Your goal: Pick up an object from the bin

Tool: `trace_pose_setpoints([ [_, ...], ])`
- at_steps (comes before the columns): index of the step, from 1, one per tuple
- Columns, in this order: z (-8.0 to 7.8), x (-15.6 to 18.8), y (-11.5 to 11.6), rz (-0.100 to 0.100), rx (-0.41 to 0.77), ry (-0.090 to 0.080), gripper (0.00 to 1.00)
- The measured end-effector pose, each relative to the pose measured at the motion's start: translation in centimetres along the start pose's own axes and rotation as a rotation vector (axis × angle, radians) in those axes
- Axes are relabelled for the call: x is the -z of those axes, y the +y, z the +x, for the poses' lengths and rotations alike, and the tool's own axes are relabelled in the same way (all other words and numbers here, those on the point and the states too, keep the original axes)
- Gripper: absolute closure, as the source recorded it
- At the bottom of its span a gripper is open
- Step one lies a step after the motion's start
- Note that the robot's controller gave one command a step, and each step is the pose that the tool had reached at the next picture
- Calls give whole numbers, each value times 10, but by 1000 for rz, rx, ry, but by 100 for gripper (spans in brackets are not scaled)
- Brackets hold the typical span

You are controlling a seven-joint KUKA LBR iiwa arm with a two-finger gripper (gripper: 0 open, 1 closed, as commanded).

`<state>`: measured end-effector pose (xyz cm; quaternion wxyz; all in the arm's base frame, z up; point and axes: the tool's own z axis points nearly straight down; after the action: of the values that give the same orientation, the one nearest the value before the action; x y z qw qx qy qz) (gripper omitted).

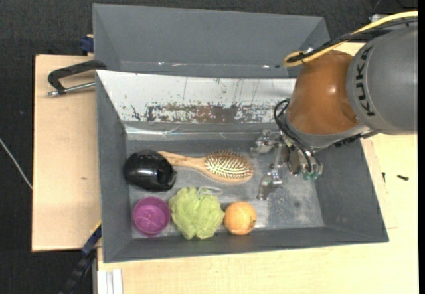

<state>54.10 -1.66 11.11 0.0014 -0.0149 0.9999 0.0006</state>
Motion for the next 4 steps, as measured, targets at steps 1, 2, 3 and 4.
trace_pose_setpoints([
  [1, -22, -8, 30, 1, 58, -6, 0],
  [2, -37, -30, 54, 3, 16, -12, 100],
  [3, -37, -30, 54, 3, 17, -12, 100],
  [4, -37, -27, 53, 3, 16, -11, 100],
])
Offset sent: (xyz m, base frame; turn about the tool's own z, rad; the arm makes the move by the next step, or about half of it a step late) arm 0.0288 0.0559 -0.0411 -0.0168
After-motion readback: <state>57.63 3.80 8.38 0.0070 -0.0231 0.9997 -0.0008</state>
